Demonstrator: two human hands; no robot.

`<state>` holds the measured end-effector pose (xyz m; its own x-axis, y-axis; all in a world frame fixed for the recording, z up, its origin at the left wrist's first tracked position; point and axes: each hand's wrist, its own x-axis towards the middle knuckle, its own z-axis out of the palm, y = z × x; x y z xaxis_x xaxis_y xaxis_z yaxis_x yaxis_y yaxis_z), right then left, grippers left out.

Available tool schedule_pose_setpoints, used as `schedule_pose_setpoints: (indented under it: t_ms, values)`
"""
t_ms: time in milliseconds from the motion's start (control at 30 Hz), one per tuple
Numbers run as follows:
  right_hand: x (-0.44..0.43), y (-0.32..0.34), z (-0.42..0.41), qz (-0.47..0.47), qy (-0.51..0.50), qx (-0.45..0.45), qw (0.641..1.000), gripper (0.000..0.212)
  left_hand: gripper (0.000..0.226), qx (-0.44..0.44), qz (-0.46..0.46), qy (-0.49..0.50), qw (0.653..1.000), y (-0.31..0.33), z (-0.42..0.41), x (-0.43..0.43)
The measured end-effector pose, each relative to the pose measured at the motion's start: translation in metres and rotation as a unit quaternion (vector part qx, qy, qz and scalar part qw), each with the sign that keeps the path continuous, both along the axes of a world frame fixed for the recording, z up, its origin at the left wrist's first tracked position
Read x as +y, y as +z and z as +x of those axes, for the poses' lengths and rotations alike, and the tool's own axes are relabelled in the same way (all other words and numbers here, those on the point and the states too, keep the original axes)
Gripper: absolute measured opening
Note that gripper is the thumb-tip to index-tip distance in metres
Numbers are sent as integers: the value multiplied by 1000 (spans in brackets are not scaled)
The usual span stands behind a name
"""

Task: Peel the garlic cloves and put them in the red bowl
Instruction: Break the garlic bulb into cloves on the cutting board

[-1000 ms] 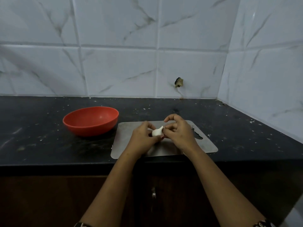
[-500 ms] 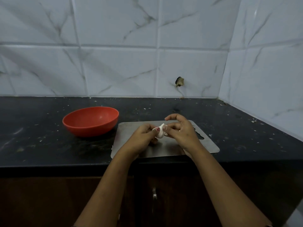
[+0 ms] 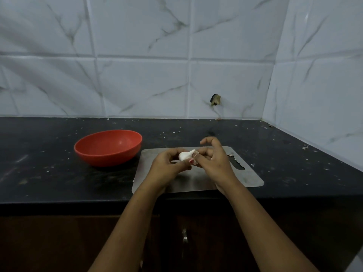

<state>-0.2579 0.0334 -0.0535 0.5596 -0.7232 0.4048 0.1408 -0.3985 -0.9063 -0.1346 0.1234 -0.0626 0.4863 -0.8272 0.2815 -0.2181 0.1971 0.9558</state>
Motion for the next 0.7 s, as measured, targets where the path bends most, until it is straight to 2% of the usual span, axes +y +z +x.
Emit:
schedule_pose_setpoints:
  t_ms: [133,267,433,567,700]
  values:
    - [-4,-3,3,12,33,26,999,18,35,47,-9,-2,999,0,0,-1]
    - [-6,-4,5,-6,-25,40,999,16,34,73,2,3,997,-3,2,-3]
    - [-5,-4,5,-39,-53,49,997,12,23,99,-5,-42,994,0,3,-2]
    - [-5,-3,5,32,5,8,999,12,27,123,-3,-73,990,3,5,-1]
    - [-3,-3,3,44,51,-7,998,15,31,124,7,-73,990,5,6,0]
